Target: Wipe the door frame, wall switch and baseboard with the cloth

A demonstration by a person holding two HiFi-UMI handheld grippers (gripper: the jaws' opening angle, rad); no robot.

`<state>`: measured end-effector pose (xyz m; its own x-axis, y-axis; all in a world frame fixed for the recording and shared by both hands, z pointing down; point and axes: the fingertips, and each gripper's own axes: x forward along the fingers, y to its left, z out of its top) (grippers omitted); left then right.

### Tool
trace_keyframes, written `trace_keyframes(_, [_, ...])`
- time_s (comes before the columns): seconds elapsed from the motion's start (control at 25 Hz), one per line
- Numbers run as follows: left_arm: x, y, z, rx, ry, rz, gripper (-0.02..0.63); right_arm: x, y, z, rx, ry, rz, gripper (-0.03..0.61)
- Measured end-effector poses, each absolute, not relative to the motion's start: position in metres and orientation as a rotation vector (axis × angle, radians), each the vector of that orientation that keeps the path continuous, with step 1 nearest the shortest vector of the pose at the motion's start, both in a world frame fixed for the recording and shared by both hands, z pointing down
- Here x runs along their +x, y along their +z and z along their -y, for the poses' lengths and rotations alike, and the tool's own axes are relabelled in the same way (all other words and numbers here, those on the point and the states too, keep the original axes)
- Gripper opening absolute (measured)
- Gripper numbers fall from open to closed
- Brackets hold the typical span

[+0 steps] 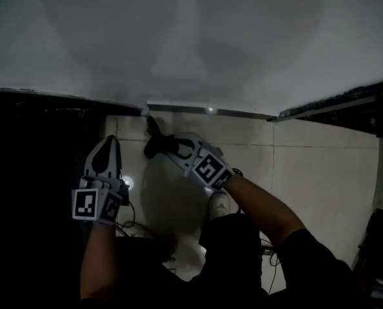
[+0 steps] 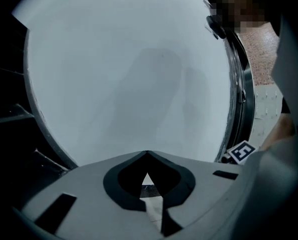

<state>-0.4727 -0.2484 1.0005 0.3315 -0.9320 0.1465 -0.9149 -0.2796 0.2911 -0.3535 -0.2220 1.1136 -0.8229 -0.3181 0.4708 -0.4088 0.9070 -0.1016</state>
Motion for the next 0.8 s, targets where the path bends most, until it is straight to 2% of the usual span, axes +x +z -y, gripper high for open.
trace_keyframes(0.12, [-0.479, 1.015, 0.275, 2.282, -0.208, 1.514, -0.009, -0.367, 1.165, 0.237, 0.464, 0.290, 2.626, 0.095])
trace_keyframes(0.32, [-0.507, 1.064, 0.296, 2.146, -0.143, 1.566, -0.009, -0.384, 1.230, 0.253, 0.366, 0.156, 2.557, 0.095])
trace_keyframes(0.44, [-0.522, 1.082, 0.295, 1.988, -0.206, 1.606, -0.009, -0.389, 1.257, 0.268, 0.438, 0.174, 2.529, 0.095])
trace_keyframes(0.8, [-0.489, 1.063, 0.288, 2.133, -0.161, 1.506, -0.009, -0.380, 1.316, 0.315, 0.613, 0.233, 2.413, 0.095])
